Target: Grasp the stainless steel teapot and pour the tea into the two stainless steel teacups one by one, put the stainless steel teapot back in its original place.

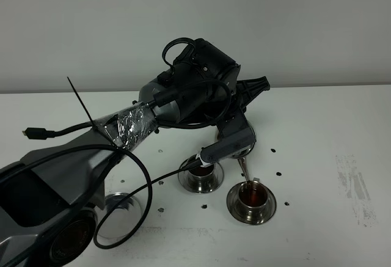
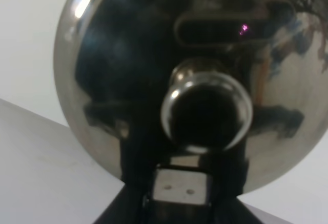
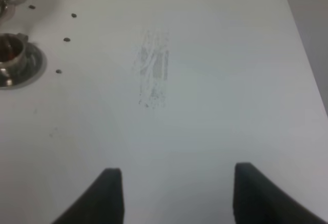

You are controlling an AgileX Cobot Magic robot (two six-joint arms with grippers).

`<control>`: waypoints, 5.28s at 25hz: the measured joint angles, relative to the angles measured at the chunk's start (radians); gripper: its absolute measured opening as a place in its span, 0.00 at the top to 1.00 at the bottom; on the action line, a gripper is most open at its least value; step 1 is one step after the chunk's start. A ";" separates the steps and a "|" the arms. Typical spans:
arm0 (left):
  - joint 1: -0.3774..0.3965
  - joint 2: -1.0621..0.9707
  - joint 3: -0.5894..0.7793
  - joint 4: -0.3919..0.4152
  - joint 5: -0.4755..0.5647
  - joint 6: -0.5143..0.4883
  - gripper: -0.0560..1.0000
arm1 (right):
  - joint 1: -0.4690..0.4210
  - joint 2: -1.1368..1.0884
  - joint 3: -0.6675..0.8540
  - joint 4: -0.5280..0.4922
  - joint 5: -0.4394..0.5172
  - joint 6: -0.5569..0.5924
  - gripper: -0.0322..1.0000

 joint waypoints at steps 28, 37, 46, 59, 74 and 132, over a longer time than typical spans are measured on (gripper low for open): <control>0.017 0.000 0.000 -0.072 0.008 -0.003 0.70 | 0.000 0.000 0.000 -0.006 0.000 0.000 0.49; 0.043 -0.001 0.000 -0.101 0.005 -0.040 0.70 | 0.000 0.000 0.000 -0.006 0.000 0.000 0.49; 0.062 -0.026 0.000 -0.125 -0.007 -0.085 0.70 | 0.000 0.000 0.000 -0.006 0.000 0.000 0.49; 0.092 -0.029 -0.094 -0.165 0.032 -0.276 0.70 | 0.000 0.000 0.000 -0.006 0.000 0.000 0.49; 0.171 -0.038 -0.239 -0.045 0.292 -1.140 0.70 | 0.000 0.000 0.000 -0.006 0.000 0.000 0.49; 0.231 -0.081 -0.214 -0.311 0.293 -2.045 0.70 | 0.000 0.000 0.000 -0.006 0.000 0.000 0.49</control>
